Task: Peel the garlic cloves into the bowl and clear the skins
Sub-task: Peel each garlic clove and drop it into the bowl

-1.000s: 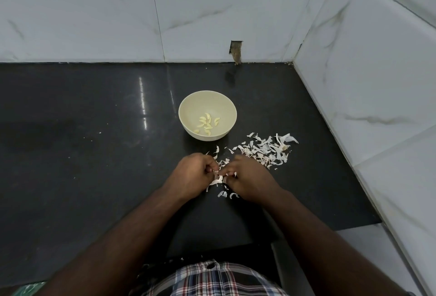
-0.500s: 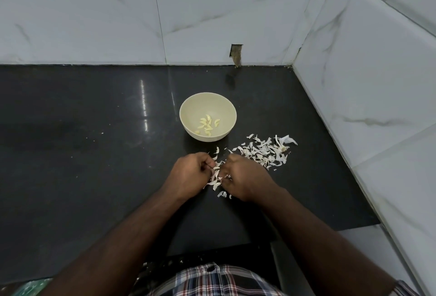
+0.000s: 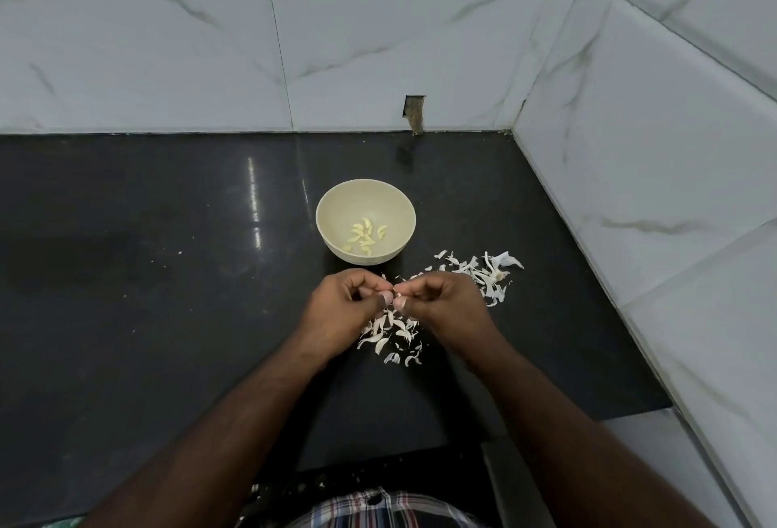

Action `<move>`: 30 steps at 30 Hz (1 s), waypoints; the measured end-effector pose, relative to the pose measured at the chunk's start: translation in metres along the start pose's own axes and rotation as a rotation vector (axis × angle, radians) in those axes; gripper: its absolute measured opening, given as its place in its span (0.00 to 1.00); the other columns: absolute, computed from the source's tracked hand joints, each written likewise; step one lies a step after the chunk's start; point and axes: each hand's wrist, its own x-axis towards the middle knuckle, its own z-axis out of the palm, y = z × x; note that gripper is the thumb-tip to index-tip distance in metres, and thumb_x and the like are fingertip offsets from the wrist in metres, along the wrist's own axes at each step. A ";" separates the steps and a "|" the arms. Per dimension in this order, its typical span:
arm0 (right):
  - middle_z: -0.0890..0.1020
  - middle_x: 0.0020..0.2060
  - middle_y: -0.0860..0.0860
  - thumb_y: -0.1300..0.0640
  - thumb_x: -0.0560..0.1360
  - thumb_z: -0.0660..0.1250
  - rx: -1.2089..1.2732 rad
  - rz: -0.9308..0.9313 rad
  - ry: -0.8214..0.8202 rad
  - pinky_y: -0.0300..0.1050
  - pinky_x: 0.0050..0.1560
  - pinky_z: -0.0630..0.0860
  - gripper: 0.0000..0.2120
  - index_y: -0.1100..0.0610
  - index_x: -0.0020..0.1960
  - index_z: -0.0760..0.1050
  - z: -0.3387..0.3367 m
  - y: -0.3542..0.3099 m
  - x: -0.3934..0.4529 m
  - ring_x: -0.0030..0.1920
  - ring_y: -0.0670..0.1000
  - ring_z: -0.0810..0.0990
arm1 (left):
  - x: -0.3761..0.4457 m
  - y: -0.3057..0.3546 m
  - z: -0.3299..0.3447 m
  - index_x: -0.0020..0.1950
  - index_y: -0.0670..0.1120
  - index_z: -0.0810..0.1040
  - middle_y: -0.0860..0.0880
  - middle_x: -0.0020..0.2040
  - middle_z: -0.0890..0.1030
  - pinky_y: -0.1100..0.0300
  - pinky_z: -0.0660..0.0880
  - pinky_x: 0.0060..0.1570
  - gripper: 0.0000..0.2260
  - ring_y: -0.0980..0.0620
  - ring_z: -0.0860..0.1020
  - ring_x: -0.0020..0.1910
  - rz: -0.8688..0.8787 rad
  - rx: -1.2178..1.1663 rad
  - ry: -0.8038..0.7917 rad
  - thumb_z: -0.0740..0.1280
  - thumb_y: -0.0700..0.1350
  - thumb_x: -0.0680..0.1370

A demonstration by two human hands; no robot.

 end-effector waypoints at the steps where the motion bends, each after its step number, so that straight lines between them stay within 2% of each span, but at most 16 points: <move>1: 0.86 0.35 0.52 0.69 0.70 0.76 0.000 0.012 0.027 0.39 0.40 0.78 0.07 0.58 0.42 0.84 0.000 0.000 0.001 0.36 0.46 0.83 | 0.000 0.001 0.001 0.44 0.53 0.85 0.41 0.39 0.83 0.52 0.75 0.41 0.04 0.50 0.79 0.36 0.002 -0.022 0.000 0.75 0.43 0.74; 3: 0.86 0.35 0.54 0.68 0.70 0.76 -0.013 0.031 0.074 0.43 0.40 0.78 0.07 0.57 0.41 0.84 -0.001 0.001 0.002 0.36 0.49 0.83 | -0.002 0.003 0.002 0.43 0.50 0.85 0.39 0.39 0.83 0.53 0.74 0.41 0.06 0.48 0.79 0.36 0.003 -0.054 -0.007 0.74 0.39 0.75; 7: 0.85 0.34 0.54 0.67 0.70 0.76 -0.021 0.036 0.116 0.46 0.41 0.78 0.08 0.54 0.39 0.84 -0.002 0.002 0.001 0.35 0.48 0.81 | -0.006 0.008 0.004 0.42 0.51 0.85 0.41 0.38 0.84 0.56 0.73 0.38 0.07 0.49 0.79 0.36 0.010 -0.089 -0.035 0.75 0.40 0.75; 12: 0.83 0.30 0.50 0.68 0.70 0.75 -0.015 0.022 0.126 0.42 0.38 0.75 0.09 0.55 0.38 0.83 -0.002 -0.002 -0.001 0.31 0.45 0.79 | -0.011 0.011 0.007 0.47 0.46 0.85 0.42 0.38 0.85 0.63 0.74 0.35 0.04 0.54 0.81 0.36 -0.003 -0.137 -0.049 0.73 0.38 0.77; 16: 0.85 0.34 0.51 0.69 0.73 0.73 0.046 0.009 0.102 0.39 0.39 0.77 0.08 0.57 0.44 0.84 0.000 -0.005 -0.006 0.34 0.45 0.81 | -0.012 0.012 0.007 0.50 0.44 0.85 0.42 0.40 0.85 0.62 0.75 0.37 0.05 0.53 0.81 0.38 -0.032 -0.212 -0.042 0.73 0.37 0.76; 20: 0.85 0.35 0.57 0.69 0.74 0.72 0.048 0.007 0.147 0.43 0.41 0.78 0.07 0.58 0.46 0.85 -0.001 -0.004 -0.006 0.34 0.47 0.81 | -0.014 0.014 0.008 0.49 0.46 0.85 0.45 0.41 0.86 0.62 0.76 0.39 0.06 0.55 0.81 0.37 -0.023 -0.201 -0.042 0.75 0.37 0.74; 23: 0.85 0.34 0.53 0.69 0.74 0.71 0.049 -0.005 0.175 0.43 0.40 0.80 0.07 0.59 0.44 0.84 0.000 -0.005 -0.006 0.34 0.47 0.81 | -0.017 0.019 0.010 0.50 0.42 0.84 0.46 0.39 0.86 0.66 0.75 0.37 0.07 0.56 0.82 0.37 -0.013 -0.210 -0.051 0.76 0.36 0.74; 27: 0.85 0.35 0.52 0.70 0.73 0.70 0.074 -0.028 0.213 0.41 0.41 0.79 0.08 0.60 0.43 0.84 0.005 -0.004 -0.007 0.37 0.47 0.83 | -0.016 0.022 0.014 0.49 0.40 0.83 0.42 0.39 0.85 0.64 0.76 0.35 0.07 0.52 0.82 0.36 -0.050 -0.176 -0.007 0.77 0.38 0.73; 30: 0.84 0.35 0.53 0.72 0.73 0.69 0.148 -0.011 0.247 0.40 0.38 0.78 0.07 0.62 0.43 0.83 0.008 -0.002 -0.008 0.36 0.46 0.81 | -0.016 0.026 0.015 0.47 0.38 0.83 0.38 0.40 0.85 0.64 0.77 0.34 0.04 0.50 0.81 0.35 -0.120 -0.207 -0.039 0.75 0.37 0.74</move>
